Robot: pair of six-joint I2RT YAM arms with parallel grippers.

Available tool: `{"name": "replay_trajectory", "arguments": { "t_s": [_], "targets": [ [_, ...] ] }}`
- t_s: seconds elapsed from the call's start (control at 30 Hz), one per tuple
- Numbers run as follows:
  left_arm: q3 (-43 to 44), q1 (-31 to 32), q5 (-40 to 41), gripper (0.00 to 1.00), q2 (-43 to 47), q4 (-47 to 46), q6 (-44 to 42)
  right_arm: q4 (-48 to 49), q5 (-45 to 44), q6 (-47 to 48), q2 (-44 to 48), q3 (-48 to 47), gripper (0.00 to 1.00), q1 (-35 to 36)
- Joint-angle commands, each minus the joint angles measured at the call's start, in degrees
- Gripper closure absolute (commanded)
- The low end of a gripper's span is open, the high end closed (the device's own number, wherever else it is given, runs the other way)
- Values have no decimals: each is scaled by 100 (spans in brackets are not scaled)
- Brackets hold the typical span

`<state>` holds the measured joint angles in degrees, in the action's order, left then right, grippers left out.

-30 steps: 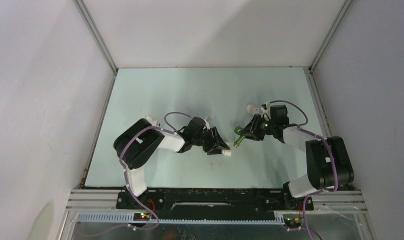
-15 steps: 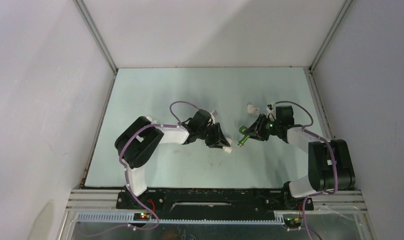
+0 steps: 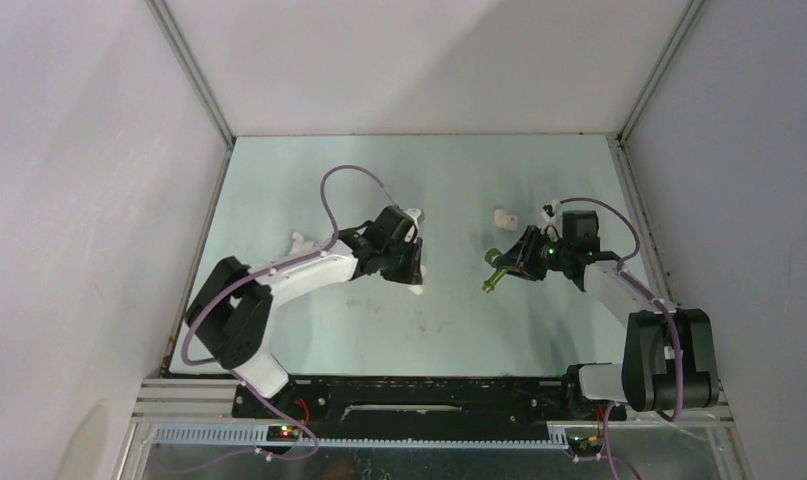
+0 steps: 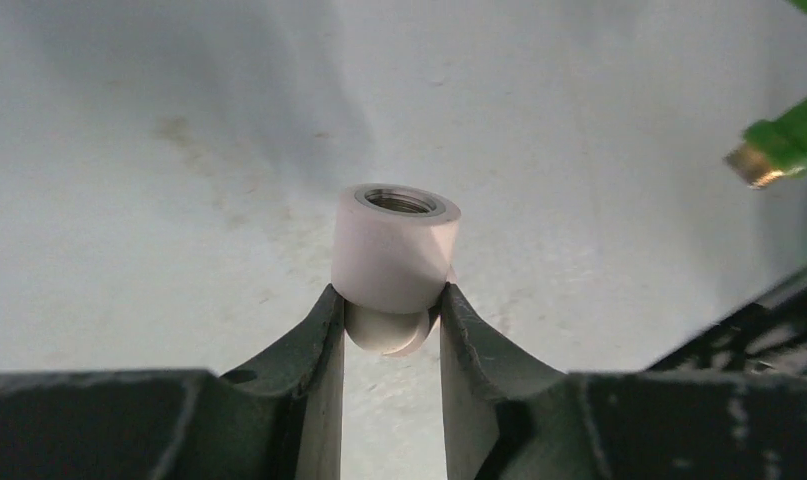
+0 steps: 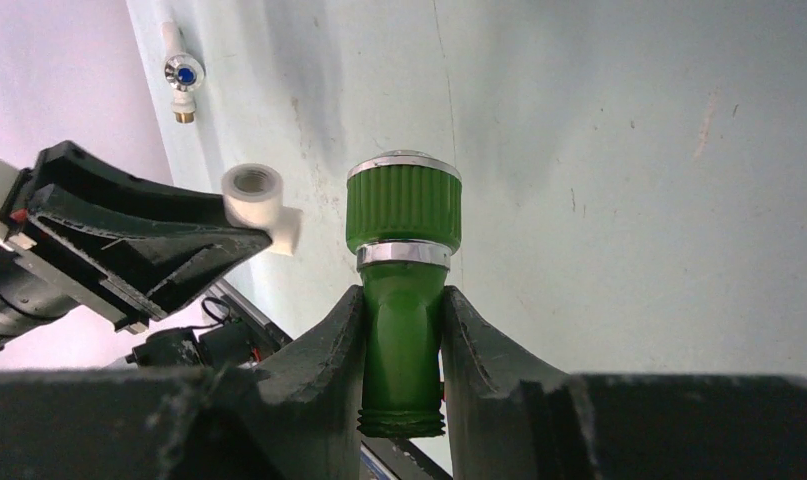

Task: Install the water faucets
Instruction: Adjust the adaptor at the center of the board.

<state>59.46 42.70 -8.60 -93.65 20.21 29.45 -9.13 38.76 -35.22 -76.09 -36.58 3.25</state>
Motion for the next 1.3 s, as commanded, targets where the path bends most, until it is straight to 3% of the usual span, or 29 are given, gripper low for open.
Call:
{"name": "replay_trajectory", "arguments": {
  "t_s": [0.0, 0.23, 0.37, 0.5, 0.67, 0.8, 1.03, 1.17, 1.27],
  "targets": [
    [143, 214, 1620, 100, 423, 886, -864, -89, -15, 172, 206, -192, 100, -17],
    [392, 736, 2838, 100, -95, 1417, -690, -171, -57, 218, 255, -192, 100, -49],
    [409, 983, 3082, 100, -213, 1375, -556, -190, -72, 210, 330, -192, 100, -93],
    [409, 1048, 3010, 86, -297, 1352, -465, -225, -63, 224, 369, -192, 100, -151],
    [392, 1056, 2973, 60, -281, 1346, -426, -233, -53, 227, 407, -192, 100, -206],
    [344, 1056, 2877, 49, -187, 1294, -364, -231, -53, 211, 411, -192, 100, -236],
    [-7, 1021, 2709, 33, 265, 1005, -131, -169, -35, 182, 400, -192, 100, -261],
    [-394, 735, 2247, 31, 544, 683, 262, -172, -22, 188, 393, -192, 100, -272],
    [-975, 492, 1662, 31, 864, -72, 620, -179, -22, 176, 378, -192, 100, -286]
  ]
}}
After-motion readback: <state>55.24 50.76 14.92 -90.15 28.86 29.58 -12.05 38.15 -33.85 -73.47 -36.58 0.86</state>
